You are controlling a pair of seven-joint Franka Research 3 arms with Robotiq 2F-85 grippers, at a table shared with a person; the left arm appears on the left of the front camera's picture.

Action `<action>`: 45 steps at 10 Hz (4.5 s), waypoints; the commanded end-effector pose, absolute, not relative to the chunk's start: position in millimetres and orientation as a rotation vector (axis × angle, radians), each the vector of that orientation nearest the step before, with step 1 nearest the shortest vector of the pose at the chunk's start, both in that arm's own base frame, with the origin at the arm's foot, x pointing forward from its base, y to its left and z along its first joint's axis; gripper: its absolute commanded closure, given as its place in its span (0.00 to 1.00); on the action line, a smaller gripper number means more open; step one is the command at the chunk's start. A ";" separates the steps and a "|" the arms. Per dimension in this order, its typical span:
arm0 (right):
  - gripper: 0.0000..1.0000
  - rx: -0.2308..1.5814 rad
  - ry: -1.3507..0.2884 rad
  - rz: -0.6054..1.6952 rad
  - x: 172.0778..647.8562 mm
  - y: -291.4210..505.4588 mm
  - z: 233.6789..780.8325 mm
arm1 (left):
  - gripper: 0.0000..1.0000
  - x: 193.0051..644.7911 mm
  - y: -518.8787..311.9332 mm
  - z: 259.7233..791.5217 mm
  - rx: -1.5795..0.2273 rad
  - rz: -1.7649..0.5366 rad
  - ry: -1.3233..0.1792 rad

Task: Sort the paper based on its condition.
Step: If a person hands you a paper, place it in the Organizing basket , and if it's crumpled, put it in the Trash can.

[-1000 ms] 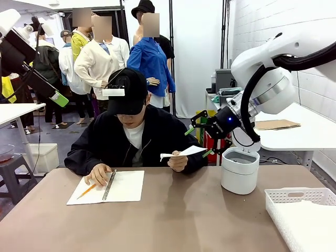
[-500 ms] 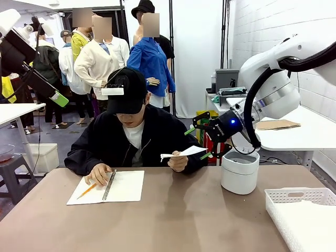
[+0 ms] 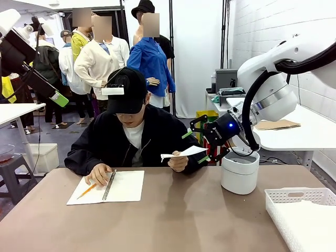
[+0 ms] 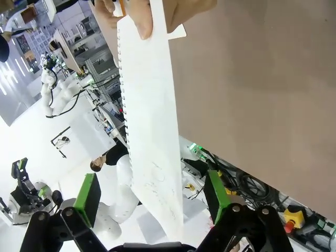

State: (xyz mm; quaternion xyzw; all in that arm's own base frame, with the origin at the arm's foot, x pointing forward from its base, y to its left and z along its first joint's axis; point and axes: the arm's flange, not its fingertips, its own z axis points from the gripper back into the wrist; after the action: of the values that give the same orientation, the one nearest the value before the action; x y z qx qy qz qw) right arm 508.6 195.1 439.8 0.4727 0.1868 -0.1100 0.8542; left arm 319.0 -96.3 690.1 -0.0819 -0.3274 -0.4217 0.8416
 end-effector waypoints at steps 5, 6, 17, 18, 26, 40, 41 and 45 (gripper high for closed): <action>0.40 0.987 0.387 -0.250 509.0 195.4 440.1 | 0.00 318.5 -95.7 690.7 -0.175 -0.891 -0.694; 0.60 0.985 0.387 -0.250 508.9 196.3 440.2 | 0.00 318.5 -95.7 690.7 -0.175 -0.891 -0.694; 1.00 0.986 0.389 -0.242 499.3 196.4 447.0 | 0.00 318.5 -95.7 690.7 -0.175 -0.891 -0.694; 1.00 0.974 0.289 -0.187 493.0 198.5 455.3 | 0.00 318.5 -95.7 690.7 -0.175 -0.891 -0.694; 1.00 0.757 -0.231 0.234 428.8 144.3 585.1 | 0.00 318.5 -95.7 690.7 -0.175 -0.891 -0.694; 1.00 -0.039 -0.130 0.079 335.4 -5.6 515.7 | 0.00 318.5 -95.7 690.7 -0.175 -0.891 -0.694; 1.00 0.020 -0.127 0.015 341.6 -9.6 516.0 | 0.00 318.5 -95.7 690.7 -0.175 -0.891 -0.694; 1.00 -0.041 -0.098 0.130 332.8 -4.5 530.4 | 0.00 318.5 -95.7 690.7 -0.175 -0.891 -0.694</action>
State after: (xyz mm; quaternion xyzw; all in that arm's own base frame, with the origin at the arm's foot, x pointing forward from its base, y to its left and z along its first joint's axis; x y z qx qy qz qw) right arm 333.8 -3.2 528.9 -0.0117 -0.0540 0.0559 0.9969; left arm 319.0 -96.3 690.2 -0.0819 -0.3274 -0.4218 0.8415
